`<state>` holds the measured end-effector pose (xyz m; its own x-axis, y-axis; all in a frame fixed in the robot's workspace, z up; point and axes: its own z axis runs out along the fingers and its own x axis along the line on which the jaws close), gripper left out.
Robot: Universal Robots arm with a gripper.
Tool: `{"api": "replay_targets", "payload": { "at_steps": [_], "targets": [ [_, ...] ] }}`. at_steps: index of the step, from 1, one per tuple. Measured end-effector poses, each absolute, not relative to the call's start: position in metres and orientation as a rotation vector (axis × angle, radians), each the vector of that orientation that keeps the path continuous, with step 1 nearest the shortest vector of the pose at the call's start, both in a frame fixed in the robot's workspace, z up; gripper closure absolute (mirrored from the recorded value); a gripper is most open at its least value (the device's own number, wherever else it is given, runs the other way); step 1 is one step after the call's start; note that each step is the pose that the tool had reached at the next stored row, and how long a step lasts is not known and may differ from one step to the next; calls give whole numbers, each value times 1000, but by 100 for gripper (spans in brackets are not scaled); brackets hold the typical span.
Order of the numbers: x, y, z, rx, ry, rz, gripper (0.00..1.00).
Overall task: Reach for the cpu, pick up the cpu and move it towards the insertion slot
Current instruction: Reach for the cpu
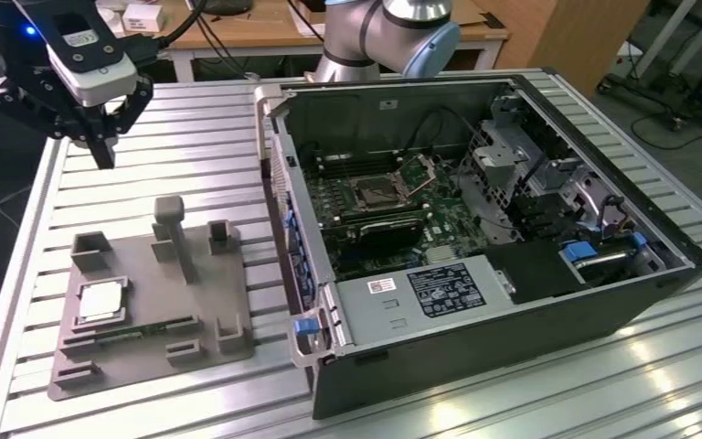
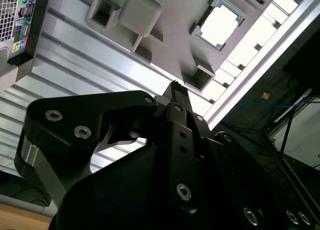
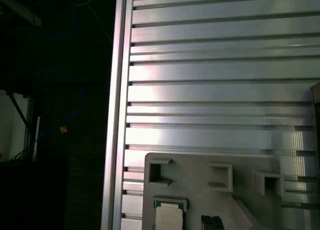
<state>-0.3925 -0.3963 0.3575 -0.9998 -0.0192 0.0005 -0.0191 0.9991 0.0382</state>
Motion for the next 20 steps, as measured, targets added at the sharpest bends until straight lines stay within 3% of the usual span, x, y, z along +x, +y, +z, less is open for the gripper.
{"api": "replay_targets", "payload": {
  "at_steps": [20],
  "targets": [
    [-429,-410,350,33,-3140,-60,89]
  ]
}}
